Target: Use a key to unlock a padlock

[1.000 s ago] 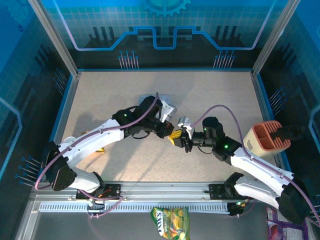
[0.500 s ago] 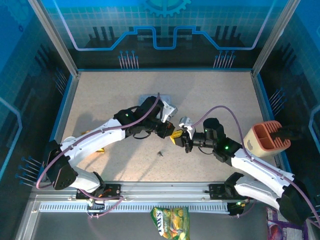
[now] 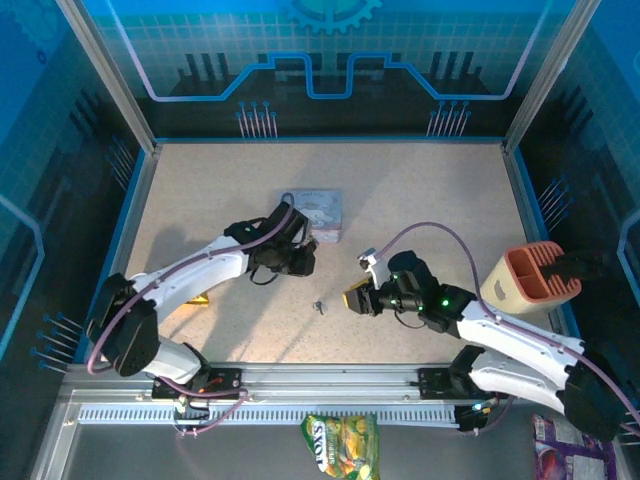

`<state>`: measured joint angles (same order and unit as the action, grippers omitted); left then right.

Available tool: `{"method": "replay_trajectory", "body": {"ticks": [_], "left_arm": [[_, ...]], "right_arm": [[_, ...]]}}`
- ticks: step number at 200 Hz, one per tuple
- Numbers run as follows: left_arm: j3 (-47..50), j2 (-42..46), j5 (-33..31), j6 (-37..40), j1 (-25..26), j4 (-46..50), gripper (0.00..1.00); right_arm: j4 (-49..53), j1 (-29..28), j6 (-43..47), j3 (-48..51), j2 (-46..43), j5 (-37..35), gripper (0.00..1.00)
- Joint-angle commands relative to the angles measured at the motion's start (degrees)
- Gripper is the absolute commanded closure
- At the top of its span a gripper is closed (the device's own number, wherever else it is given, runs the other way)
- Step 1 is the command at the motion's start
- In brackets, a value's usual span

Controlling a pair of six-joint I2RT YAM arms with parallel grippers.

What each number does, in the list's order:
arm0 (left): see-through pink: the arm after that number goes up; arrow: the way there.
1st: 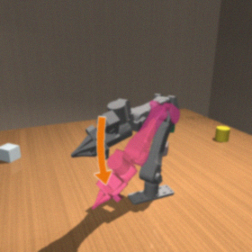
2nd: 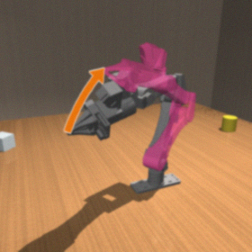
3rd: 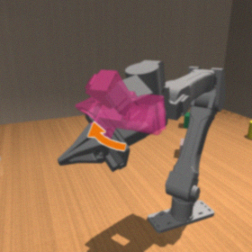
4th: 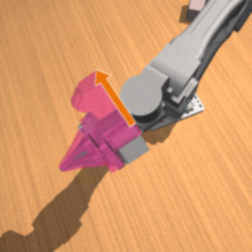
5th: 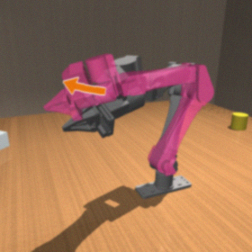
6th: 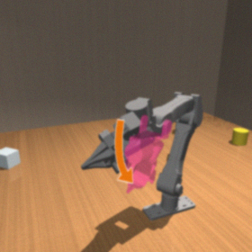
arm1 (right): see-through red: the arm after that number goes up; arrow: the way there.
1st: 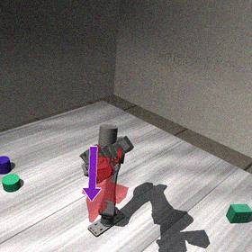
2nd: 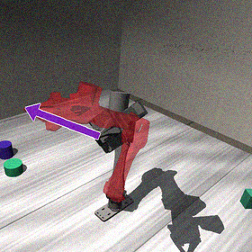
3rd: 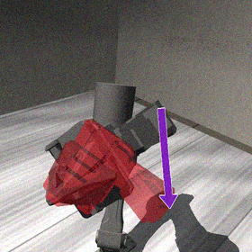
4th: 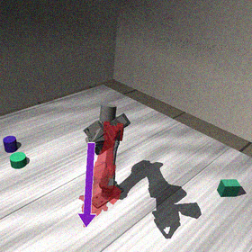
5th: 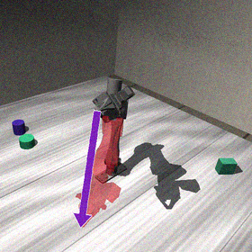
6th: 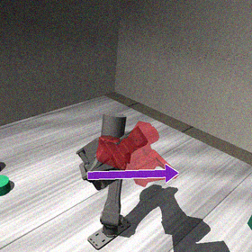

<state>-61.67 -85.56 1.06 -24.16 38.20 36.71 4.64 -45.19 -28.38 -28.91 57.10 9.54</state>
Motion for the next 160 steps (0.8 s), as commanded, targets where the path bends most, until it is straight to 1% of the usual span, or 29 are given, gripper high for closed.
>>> {"method": "replay_trajectory", "body": {"ticks": [1,17,44,68,83,100,127,160], "left_arm": [[-1.0,-5.3,-1.7,-0.8,3.1,6.1,0.67],[-3.0,-9.0,-2.7,-1.7,5.8,8.2,0.63],[-6.2,-13.4,-4.0,-6.2,9.7,9.5,0.64],[-11.1,-18.1,-7.6,-8.7,13.4,12.7,0.64],[-13.6,-21.1,-10.0,-9.7,14.7,15.4,0.63],[-14.7,-23.2,-11.9,-10.5,15.1,17.3,0.61],[-14.2,-23.8,-12.3,-11.9,15.4,17.1,0.59],[-12.9,-24.6,-10.4,-12.7,16.0,15.6,0.58]], "right_arm": [[1.7,-0.3,-8.9,1.4,0.4,-6.1,0.67],[1.9,-0.3,-11.1,2.1,-0.2,-7.8,0.66],[3.5,-0.3,-12.6,3.4,-4.4,-12.6,0.66],[3.9,0.2,-12.8,4.9,-9.5,-14.6,0.66],[4.2,0.3,-12.8,5.8,-12.3,-15.5,0.66],[4.6,0.6,-12.9,6.6,-14.7,-16.2,0.65],[4.7,0.8,-13.1,7.7,-16.8,-16.2,0.65],[3.6,1.0,-13.1,8.4,-16.8,-15.5,0.65]]}}
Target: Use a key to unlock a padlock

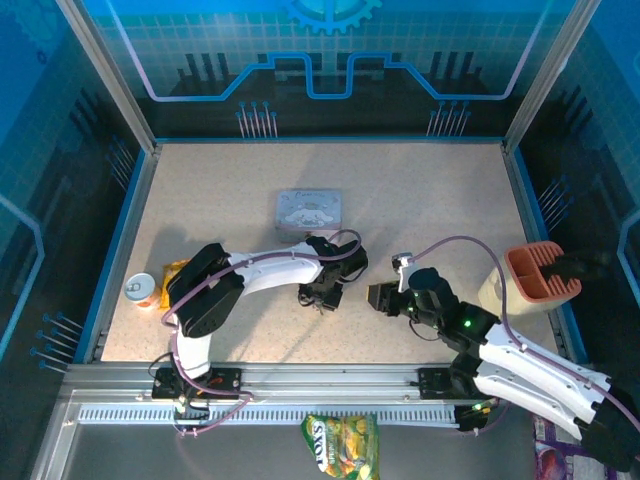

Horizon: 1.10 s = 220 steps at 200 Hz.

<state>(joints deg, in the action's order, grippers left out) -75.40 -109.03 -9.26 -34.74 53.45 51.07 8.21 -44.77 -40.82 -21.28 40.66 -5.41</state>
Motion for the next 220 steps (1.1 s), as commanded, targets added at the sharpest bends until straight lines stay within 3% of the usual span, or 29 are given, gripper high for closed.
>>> {"method": "replay_trajectory", "body": {"ticks": [1,65,110,163,220], "left_arm": [[0.9,-1.2,0.0,-2.2,0.7,1.1,0.58],[4.4,-2.2,1.1,-3.5,0.7,-2.0,0.57],[7.2,-1.7,1.7,-3.9,0.7,-5.0,0.73],[10.2,3.4,-1.6,-2.2,0.4,-8.5,0.81],[17.4,10.7,2.2,2.5,-2.4,-18.2,0.9]], "right_arm": [[0.0,0.6,-0.7,0.8,-0.3,-0.6,0.65],[-2.6,1.0,0.6,-0.3,2.5,0.5,0.64],[-3.1,1.1,1.0,-1.0,4.0,0.9,0.63],[-3.1,1.7,0.8,-1.0,3.9,1.1,0.63],[-3.5,2.0,0.5,-0.6,3.7,1.5,0.62]]}}
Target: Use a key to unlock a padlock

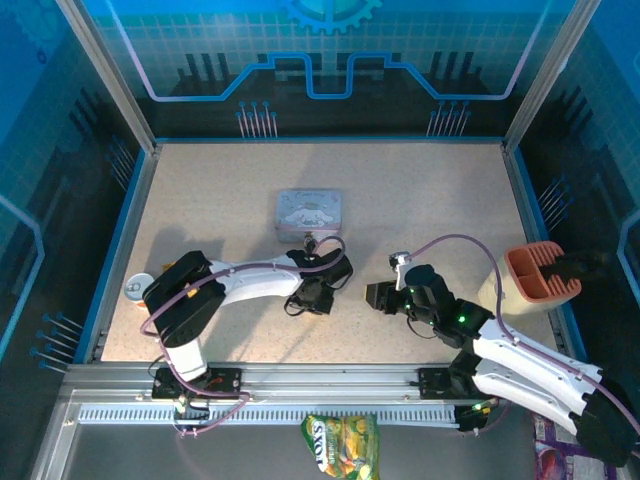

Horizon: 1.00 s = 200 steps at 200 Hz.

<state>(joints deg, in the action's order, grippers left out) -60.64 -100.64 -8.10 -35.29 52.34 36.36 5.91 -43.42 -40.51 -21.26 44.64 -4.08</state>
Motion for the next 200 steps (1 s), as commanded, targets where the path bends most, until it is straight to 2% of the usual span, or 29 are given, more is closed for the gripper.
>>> {"method": "replay_trajectory", "body": {"ticks": [1,48,74,95,136,151,166,185,200], "left_arm": [[2.7,2.4,1.0,3.1,-1.3,-3.6,0.9],[6.2,5.7,5.3,4.9,-3.0,-8.8,0.94],[8.4,9.0,10.2,7.2,-4.4,-13.2,0.96],[9.4,12.4,12.8,10.9,-5.0,-15.1,0.97],[11.2,18.0,17.0,19.2,-5.0,-19.1,1.0],[11.8,20.4,17.3,22.3,-4.9,-20.9,1.0],[12.4,22.6,19.0,25.4,-5.0,-22.9,1.0],[12.7,24.9,21.9,29.0,-4.9,-24.9,1.0],[12.5,26.1,24.4,32.5,-4.9,-25.6,1.0]], "right_arm": [[-1.2,0.6,0.1,-0.6,-0.3,0.2,0.62],[-2.2,0.8,0.2,0.0,0.0,0.8,0.62],[-5.0,0.8,2.2,0.6,0.5,3.1,0.63],[-10.2,0.7,9.6,2.1,1.0,8.4,0.64],[-22.7,-0.7,33.3,6.1,0.2,17.6,0.62],[-26.2,0.0,36.5,6.9,-0.2,17.8,0.57],[-27.9,1.9,38.7,6.7,1.5,23.2,0.56],[-28.6,4.3,38.1,4.8,5.5,31.1,0.65],[-29.5,6.5,35.6,3.6,8.8,36.8,0.68]]}}
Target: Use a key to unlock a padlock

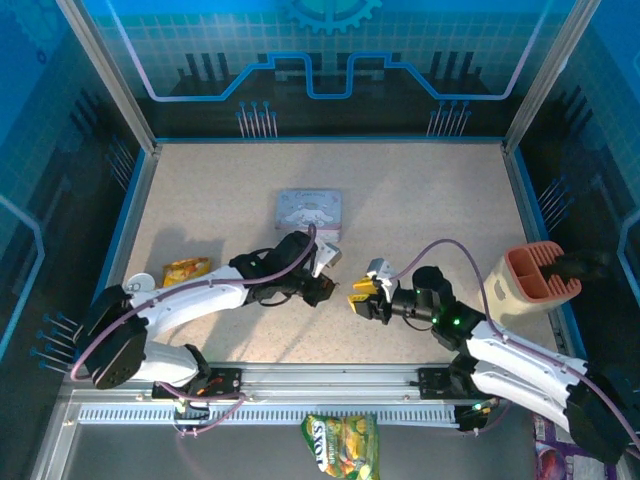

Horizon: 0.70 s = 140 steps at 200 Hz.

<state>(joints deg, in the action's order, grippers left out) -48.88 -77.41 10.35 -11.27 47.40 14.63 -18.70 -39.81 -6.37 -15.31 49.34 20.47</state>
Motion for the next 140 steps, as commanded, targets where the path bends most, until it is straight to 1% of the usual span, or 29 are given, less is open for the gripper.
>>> {"method": "replay_trajectory", "body": {"ticks": [1,11,26,38,59,99,123,140], "left_arm": [[0.8,3.0,6.1,8.7,0.0,-4.0,1.0],[1.0,3.7,7.0,10.5,0.1,-4.5,1.0],[1.1,4.6,7.9,12.4,0.1,-4.8,1.0],[1.3,5.0,9.0,13.6,0.1,-4.8,1.0],[1.6,5.0,9.1,14.3,0.1,-4.8,1.0],[2.4,5.0,9.0,15.1,0.4,-4.6,1.0],[1.8,4.7,7.2,16.2,1.3,-2.3,1.0],[2.1,4.4,6.6,16.4,1.9,-1.9,1.0]], "right_arm": [[-5.0,3.1,1.3,-2.3,4.3,12.5,0.68],[-6.2,3.8,-0.2,-2.9,6.1,15.4,0.69],[-7.9,4.0,-0.9,-3.2,7.6,17.1,0.7],[-8.3,4.0,-1.0,-3.2,7.8,17.5,0.71],[-8.7,3.9,-0.5,-2.8,7.1,18.5,0.71],[-6.5,4.1,1.2,-2.7,5.0,16.6,0.74],[-5.3,4.2,2.4,-2.6,3.9,16.5,0.78],[-4.6,4.4,3.0,-2.4,2.7,15.5,0.79]]}}
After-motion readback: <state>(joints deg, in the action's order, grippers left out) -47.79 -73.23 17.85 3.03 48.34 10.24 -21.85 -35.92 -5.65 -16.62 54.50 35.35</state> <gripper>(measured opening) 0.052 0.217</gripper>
